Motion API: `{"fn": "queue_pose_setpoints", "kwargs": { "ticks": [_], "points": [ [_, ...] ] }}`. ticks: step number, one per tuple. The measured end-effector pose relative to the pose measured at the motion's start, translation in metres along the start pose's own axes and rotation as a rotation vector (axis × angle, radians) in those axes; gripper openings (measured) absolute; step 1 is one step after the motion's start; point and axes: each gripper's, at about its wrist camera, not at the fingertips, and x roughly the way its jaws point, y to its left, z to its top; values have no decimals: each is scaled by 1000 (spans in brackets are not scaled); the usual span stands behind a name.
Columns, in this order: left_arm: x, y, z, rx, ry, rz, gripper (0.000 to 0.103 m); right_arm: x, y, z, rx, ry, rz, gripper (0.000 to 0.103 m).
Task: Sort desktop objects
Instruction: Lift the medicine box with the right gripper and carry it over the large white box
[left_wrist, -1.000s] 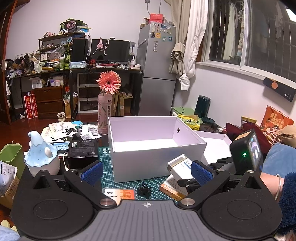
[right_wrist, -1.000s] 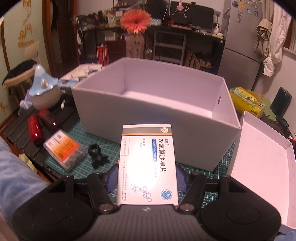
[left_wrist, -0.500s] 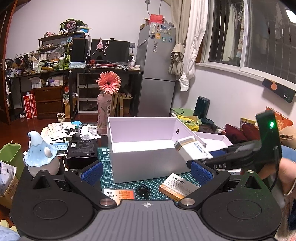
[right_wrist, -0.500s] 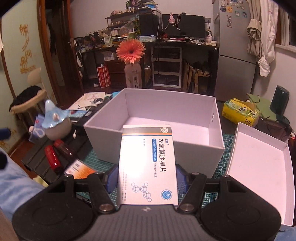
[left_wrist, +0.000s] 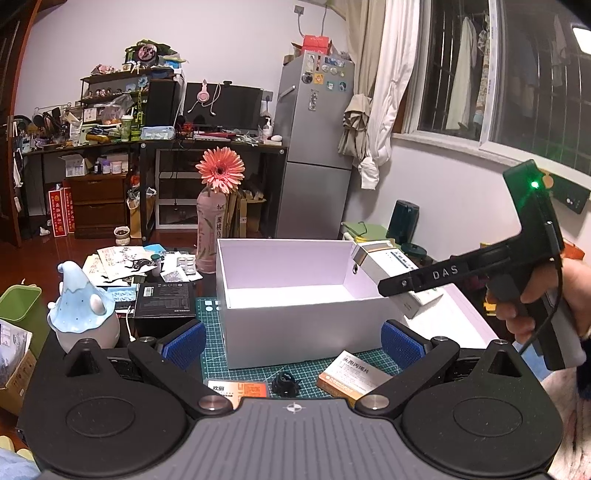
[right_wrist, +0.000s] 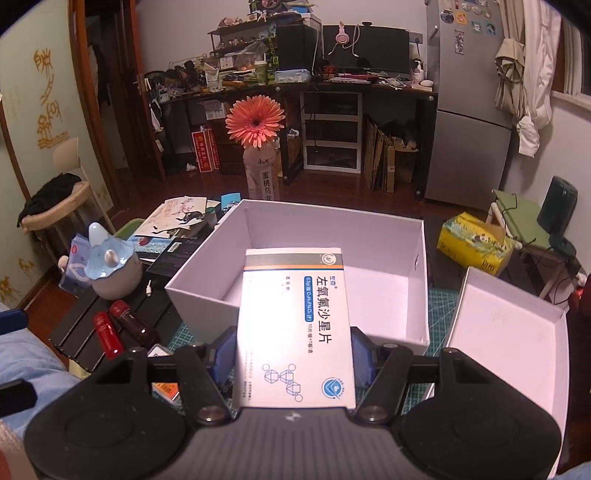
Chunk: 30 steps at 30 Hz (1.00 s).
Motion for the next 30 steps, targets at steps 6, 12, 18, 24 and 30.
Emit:
{"fn": "queue_pose_setpoints", "kwargs": {
  "ticks": [6, 12, 18, 24, 30],
  "points": [
    [-3, 4, 1, -27, -19, 6, 102, 11, 4, 22, -48, 5, -21, 61],
    [-7, 3, 1, -32, -35, 19, 102, 33, 5, 42, -36, 26, -23, 61],
    [-7, 7, 1, -54, -36, 37, 102, 58, 3, 58, -14, 56, -19, 61],
    [-7, 10, 1, -70, -42, 42, 102, 86, 7, 62, -50, 83, -62, 61],
    [-5, 12, 1, -77, -44, 57, 102, 117, 1, 69, -6, 112, -96, 61]
  ]
}}
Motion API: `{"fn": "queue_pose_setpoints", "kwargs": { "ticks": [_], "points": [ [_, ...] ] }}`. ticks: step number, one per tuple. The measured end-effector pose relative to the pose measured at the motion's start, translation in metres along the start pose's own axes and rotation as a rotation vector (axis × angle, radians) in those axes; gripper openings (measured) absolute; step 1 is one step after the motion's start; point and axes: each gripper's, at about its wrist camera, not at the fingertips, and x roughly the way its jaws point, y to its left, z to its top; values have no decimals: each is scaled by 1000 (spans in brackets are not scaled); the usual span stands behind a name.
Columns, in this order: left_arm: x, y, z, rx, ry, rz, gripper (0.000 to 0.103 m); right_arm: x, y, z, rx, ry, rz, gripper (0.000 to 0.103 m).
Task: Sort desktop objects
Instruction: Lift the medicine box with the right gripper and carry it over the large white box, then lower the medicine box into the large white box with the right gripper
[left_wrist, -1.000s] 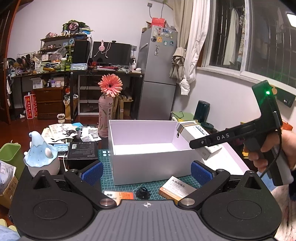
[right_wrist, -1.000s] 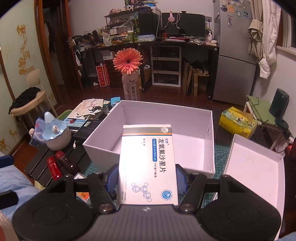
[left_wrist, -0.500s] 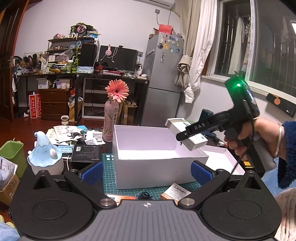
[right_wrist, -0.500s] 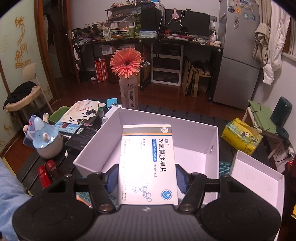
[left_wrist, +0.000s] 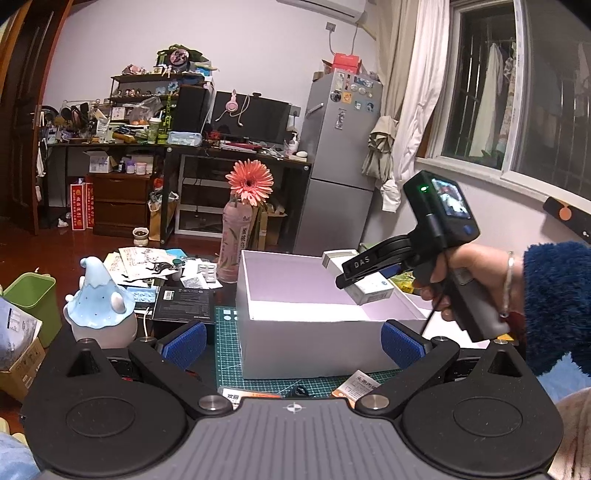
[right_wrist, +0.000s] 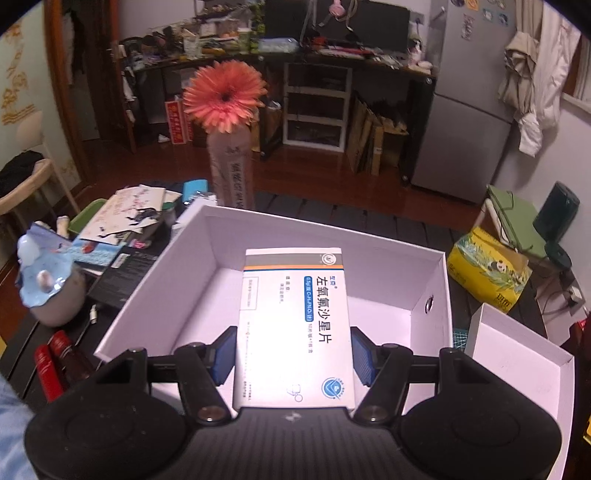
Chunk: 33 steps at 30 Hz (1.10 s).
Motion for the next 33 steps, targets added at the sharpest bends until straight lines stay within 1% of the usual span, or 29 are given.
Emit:
{"fn": "queue_pose_setpoints", "kwargs": {
  "ticks": [10, 17, 23, 28, 33],
  "points": [
    [5, 5, 0, -15, 11, -7, 102, 57, -8, 20, 56, 112, -8, 61],
    [9, 9, -1, -33, 25, -8, 102, 97, -8, 23, 75, 200, -6, 61],
    [14, 7, -1, -26, 42, -8, 102, 122, -14, 30, 124, 251, -17, 61],
    [18, 11, -2, -41, 52, -12, 102, 141, -10, 38, 103, 302, -27, 61],
    [20, 13, -2, -57, 58, -14, 102, 156, -6, 41, 82, 332, -32, 61]
  ]
}}
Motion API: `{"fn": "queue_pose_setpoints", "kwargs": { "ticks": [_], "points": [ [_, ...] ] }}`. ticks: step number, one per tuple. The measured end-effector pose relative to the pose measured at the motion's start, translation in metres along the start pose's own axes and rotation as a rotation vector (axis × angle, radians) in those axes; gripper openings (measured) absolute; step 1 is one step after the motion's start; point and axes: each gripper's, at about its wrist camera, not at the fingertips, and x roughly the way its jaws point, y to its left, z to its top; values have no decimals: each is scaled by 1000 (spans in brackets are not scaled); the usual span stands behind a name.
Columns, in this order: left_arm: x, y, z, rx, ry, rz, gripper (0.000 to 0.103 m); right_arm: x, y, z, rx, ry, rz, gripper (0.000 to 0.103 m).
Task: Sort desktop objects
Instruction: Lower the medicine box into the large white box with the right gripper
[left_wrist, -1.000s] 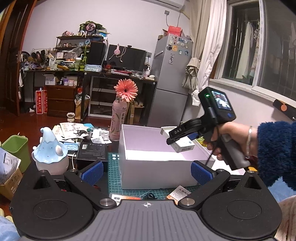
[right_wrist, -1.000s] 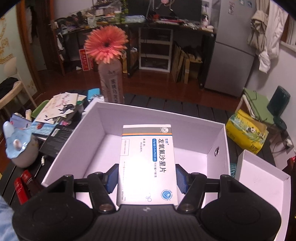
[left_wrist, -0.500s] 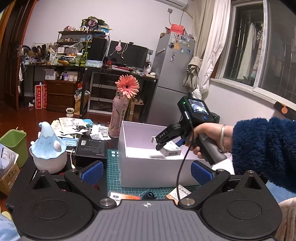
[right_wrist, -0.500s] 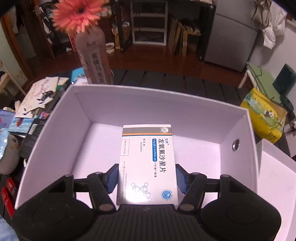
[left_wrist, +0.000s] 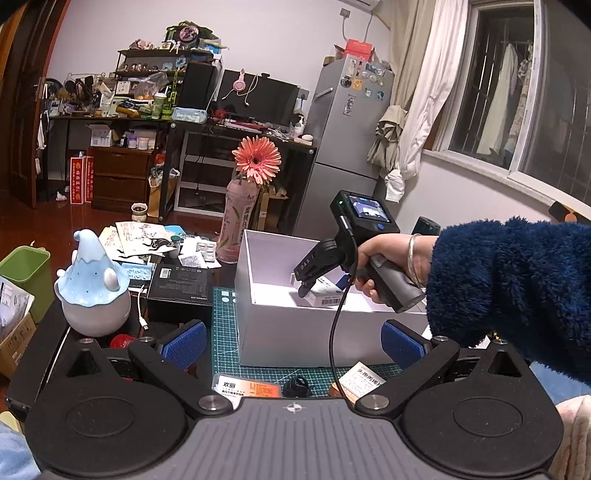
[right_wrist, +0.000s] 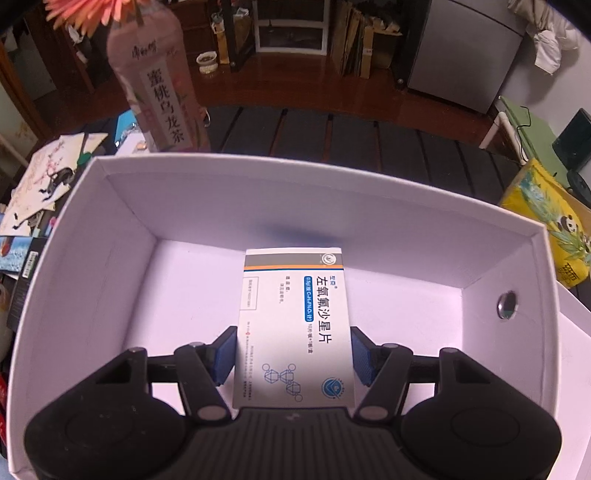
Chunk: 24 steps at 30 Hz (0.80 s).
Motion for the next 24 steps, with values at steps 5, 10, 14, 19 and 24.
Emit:
{"fn": "queue_pose_setpoints", "kwargs": {
  "ticks": [5, 10, 14, 19, 24],
  "points": [
    [2, 0, 0, 0, 7, -3, 102, 12, -1, 3, 4, 31, -10, 61],
    [4, 1, 0, -4, 13, -5, 102, 22, -6, 7, 24, 65, -4, 61],
    [6, 1, 0, -3, 18, -6, 102, 26, -9, 9, 32, 88, 11, 61],
    [6, 2, -1, -10, 21, -7, 102, 30, -9, 9, 30, 101, 17, 61],
    [6, 1, 0, -5, 23, -6, 102, 35, -7, 8, 25, 118, 20, 62]
  ]
}}
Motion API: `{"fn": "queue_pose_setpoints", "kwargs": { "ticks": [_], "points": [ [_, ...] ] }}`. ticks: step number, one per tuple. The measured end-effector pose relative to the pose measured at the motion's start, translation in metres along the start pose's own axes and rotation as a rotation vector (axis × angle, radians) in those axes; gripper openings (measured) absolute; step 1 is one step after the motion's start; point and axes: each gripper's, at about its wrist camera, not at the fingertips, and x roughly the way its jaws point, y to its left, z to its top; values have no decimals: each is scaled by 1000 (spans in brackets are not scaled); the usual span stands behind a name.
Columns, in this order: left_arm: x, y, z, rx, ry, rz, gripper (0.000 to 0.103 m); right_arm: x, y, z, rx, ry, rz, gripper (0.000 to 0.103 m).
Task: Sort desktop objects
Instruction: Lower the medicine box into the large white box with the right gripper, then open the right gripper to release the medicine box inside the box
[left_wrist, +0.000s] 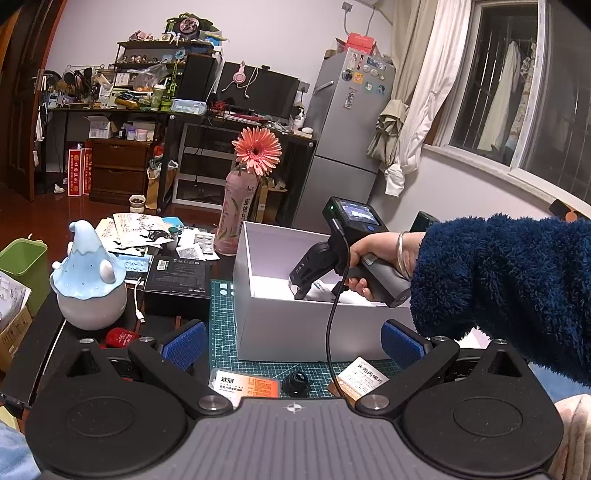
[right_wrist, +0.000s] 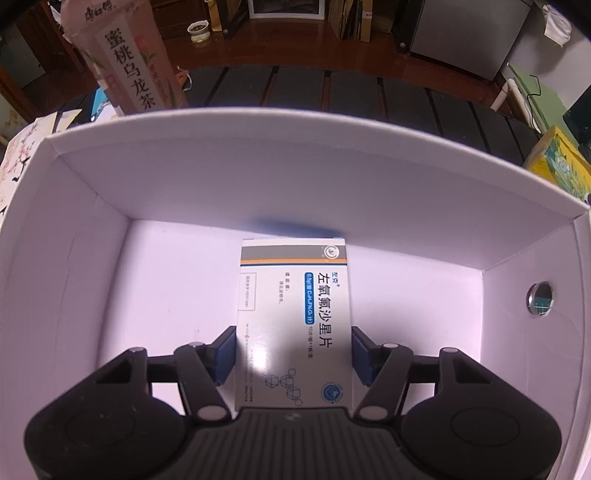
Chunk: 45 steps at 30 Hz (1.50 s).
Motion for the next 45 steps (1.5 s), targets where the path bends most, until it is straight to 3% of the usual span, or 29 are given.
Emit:
{"fn": "queue_pose_setpoints", "kwargs": {
  "ticks": [18, 21, 35, 38, 45],
  "points": [
    [2, -1, 0, 8, 10, 6, 102, -1, 7, 1, -26, 17, -11, 64],
    [2, -1, 0, 9, 10, 5, 102, -5, 7, -1, -32, 5, 14, 75],
    [5, 1, -1, 13, 5, 11, 102, -28, -24, -5, 41, -53, 123, 75],
    [4, 1, -1, 14, 5, 12, 102, -28, -34, -7, 66, -64, 130, 72],
    [4, 0, -1, 12, 8, 11, 102, -25, -44, -11, 107, -69, 168, 48]
  ]
}}
